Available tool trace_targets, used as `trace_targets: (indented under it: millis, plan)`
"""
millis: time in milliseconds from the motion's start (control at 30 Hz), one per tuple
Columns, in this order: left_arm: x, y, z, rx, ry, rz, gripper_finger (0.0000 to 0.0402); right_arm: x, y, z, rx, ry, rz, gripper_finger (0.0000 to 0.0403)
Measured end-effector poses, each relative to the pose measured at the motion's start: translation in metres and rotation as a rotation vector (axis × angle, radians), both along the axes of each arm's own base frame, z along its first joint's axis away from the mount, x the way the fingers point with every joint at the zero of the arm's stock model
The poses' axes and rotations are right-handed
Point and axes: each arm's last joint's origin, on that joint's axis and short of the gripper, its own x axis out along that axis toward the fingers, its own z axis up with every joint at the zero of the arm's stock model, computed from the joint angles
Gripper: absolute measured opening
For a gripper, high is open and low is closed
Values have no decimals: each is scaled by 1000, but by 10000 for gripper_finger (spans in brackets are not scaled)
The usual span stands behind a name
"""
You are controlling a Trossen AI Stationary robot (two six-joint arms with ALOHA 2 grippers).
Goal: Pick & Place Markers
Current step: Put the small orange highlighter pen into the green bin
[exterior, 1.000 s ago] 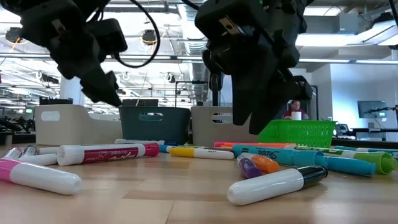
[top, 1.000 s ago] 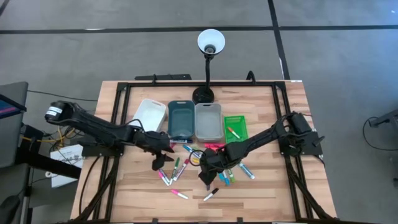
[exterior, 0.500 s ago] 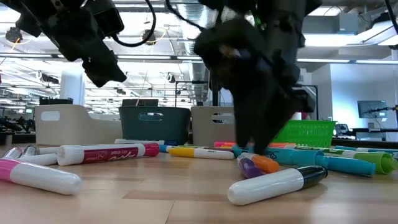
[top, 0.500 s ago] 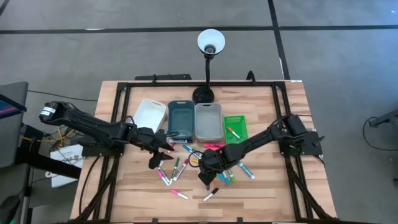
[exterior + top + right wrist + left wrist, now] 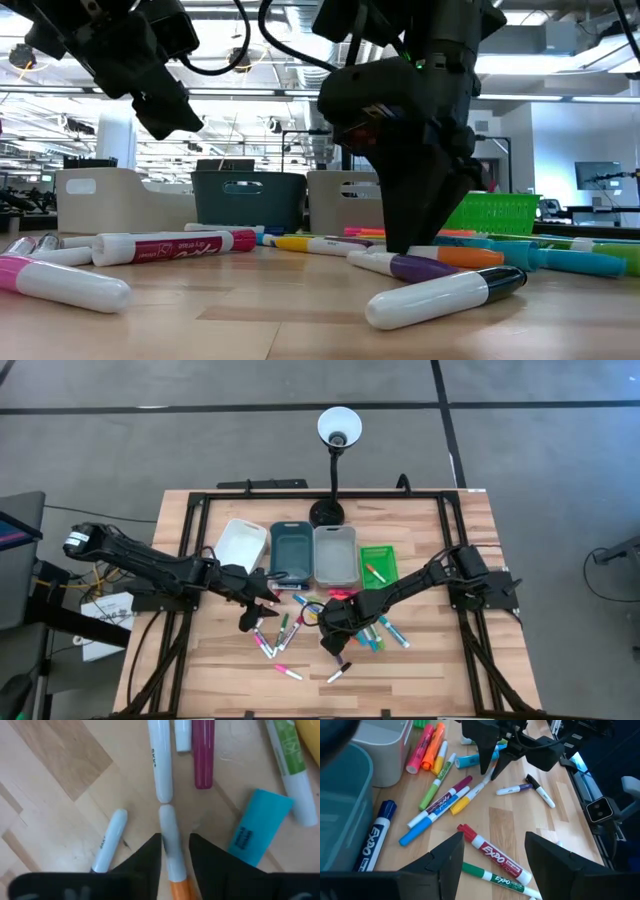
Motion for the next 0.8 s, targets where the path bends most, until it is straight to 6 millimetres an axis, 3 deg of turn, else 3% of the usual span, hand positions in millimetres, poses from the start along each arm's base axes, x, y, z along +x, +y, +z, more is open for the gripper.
trace_targets:
  millis: [233, 467, 667, 800]
  plan:
    - [0, 0, 0, 0, 0, 0, 206, -1, -7, 16, -8, -52, 9, 13]
    - [0, 0, 0, 0, 0, 0, 206, -7, -13, 55, -27, -153, 21, 37]
    - [0, 0, 0, 0, 0, 0, 206, -41, -28, 98, -189, -91, -76, 10]
    - [0, 0, 0, 0, 0, 0, 206, -70, -44, 127, -353, -58, -205, 12]
